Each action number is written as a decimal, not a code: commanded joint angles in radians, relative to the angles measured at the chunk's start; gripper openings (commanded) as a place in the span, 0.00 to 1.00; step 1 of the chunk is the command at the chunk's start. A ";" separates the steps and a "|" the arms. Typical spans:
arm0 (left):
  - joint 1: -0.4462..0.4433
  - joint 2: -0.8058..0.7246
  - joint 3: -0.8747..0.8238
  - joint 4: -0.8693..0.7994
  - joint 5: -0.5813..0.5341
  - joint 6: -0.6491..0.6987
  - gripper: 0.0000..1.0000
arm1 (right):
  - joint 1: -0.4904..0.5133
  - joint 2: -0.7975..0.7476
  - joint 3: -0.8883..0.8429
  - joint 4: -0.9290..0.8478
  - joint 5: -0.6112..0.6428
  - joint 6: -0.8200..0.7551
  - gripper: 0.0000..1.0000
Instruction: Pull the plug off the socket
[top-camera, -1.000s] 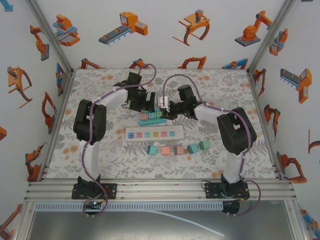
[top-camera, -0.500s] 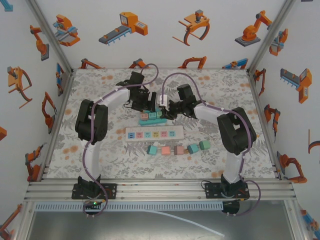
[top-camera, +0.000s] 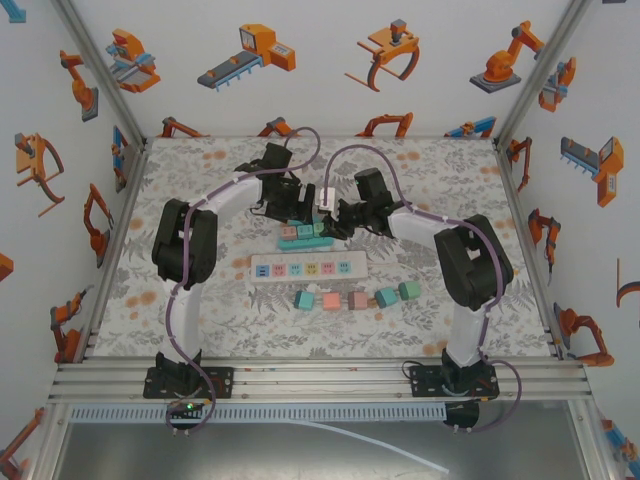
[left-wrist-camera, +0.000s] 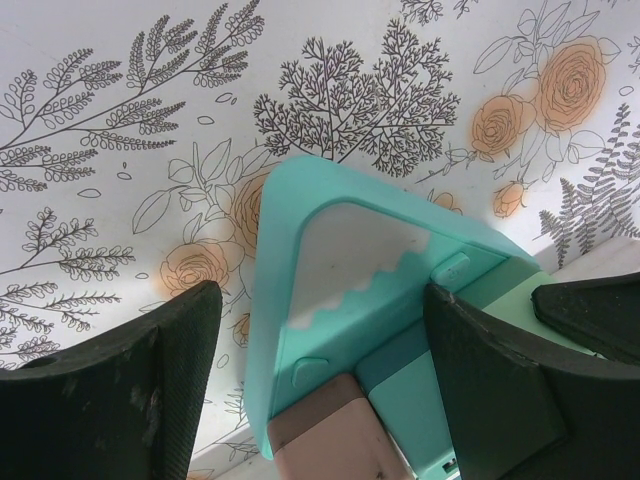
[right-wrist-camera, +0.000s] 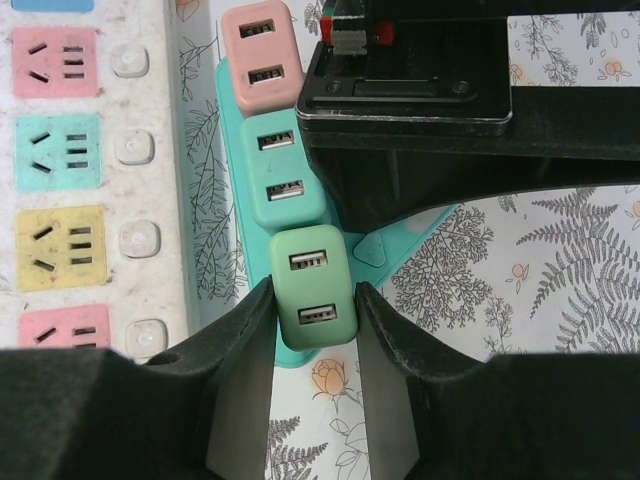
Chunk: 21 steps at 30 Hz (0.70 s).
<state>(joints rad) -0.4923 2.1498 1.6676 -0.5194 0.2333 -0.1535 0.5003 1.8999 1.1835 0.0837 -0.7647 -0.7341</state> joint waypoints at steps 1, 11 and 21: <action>0.009 0.122 -0.050 -0.062 -0.194 0.034 0.74 | 0.007 -0.075 0.003 0.072 -0.041 0.021 0.20; 0.009 0.121 -0.050 -0.062 -0.191 0.028 0.74 | 0.006 -0.110 -0.024 0.076 -0.037 0.025 0.20; 0.004 0.123 -0.046 -0.066 -0.183 0.049 0.74 | 0.006 -0.133 -0.047 0.071 -0.030 0.029 0.20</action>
<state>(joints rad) -0.4931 2.1593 1.6691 -0.5056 0.2577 -0.1787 0.5018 1.8599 1.1320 0.1089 -0.7410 -0.7296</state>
